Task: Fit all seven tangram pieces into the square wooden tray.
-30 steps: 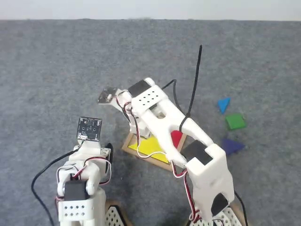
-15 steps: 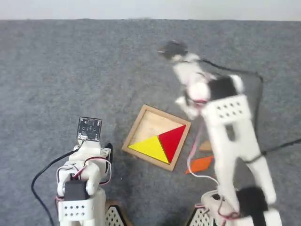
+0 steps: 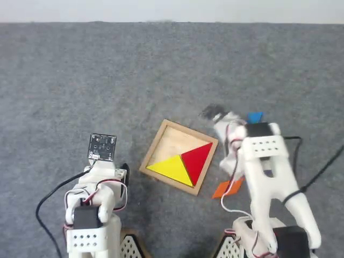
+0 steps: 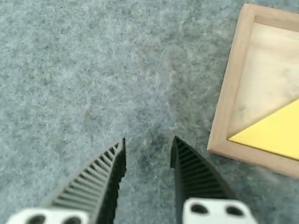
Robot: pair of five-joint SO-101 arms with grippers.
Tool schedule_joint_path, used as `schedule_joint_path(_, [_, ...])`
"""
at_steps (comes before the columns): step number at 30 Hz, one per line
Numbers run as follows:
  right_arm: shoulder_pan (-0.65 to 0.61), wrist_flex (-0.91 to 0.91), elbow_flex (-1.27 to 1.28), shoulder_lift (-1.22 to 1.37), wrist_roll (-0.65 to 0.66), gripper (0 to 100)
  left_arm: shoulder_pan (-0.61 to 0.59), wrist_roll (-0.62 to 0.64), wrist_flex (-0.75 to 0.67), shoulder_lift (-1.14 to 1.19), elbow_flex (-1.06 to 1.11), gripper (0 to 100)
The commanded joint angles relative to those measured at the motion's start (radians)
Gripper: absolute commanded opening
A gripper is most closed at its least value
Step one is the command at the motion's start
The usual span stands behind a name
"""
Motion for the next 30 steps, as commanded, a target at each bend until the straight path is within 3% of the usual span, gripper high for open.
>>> schedule_joint_path(1, [-0.136, 0.019, 0.106, -0.022, 0.235, 13.9, 0.003, -0.006, 0.009, -0.028, -0.008, 15])
schedule_joint_path(4, [-0.16, -0.016, 0.163, -0.028, 0.313, 15.9, 0.003, -0.006, 0.009, -0.028, -0.008, 15])
schedule_joint_path(12, [-0.147, -0.079, 0.176, -0.018, 0.339, 34.1, 0.003, -0.006, 0.009, -0.028, -0.008, 15])
schedule_joint_path(18, [-0.151, -0.102, 0.238, -0.018, 0.442, 33.9, 0.003, -0.006, 0.009, -0.028, -0.008, 15])
schedule_joint_path(26, [-0.156, -0.102, 0.275, -0.008, 0.439, 29.2, 0.003, -0.006, 0.009, -0.028, -0.008, 15])
schedule_joint_path(30, [-0.165, -0.186, 0.318, 0.085, 0.413, 28.8, 0.003, -0.006, 0.009, -0.028, -0.008, 15])
